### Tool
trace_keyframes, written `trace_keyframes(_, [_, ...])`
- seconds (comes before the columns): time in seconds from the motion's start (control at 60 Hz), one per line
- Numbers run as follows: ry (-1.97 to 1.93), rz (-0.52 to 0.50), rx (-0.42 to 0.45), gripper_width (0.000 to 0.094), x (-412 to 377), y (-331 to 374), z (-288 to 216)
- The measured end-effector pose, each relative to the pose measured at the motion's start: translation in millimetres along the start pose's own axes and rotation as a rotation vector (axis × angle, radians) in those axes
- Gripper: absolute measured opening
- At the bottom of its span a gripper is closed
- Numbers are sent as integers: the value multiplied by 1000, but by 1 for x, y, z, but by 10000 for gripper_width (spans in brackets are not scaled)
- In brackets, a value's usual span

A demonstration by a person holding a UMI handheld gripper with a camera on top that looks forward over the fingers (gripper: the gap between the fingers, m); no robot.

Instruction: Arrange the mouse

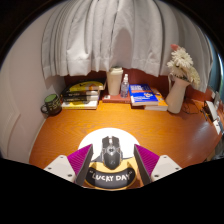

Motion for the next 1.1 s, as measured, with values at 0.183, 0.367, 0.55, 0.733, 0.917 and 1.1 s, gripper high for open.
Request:
trace_keyframes(0.183, [-37, 42, 116, 814, 9, 105, -34])
trace_keyframes(0.367, [-30, 97, 171, 815, 16, 188, -37])
trace_keyframes(0.55, [-20, 110, 175, 819, 12, 227, -20])
trace_keyframes(0.733, [-26, 97, 151, 820, 5, 243, 2])
trace_keyframes(0.917, [-24, 87, 147, 821, 1, 248, 9])
trace_keyframes(1.1, [-31, 81, 149, 820, -1, 251, 10])
Point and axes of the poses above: the point between the fingertips, and its own axes, seen from behind it with the camera up: x to the right, z down, y backward, against the way the camera looks, the point moved 7 cm from there along y, backward, against the way the camera looks, and after that the axes turned 7 degrees about y, right-handed, at the moved point
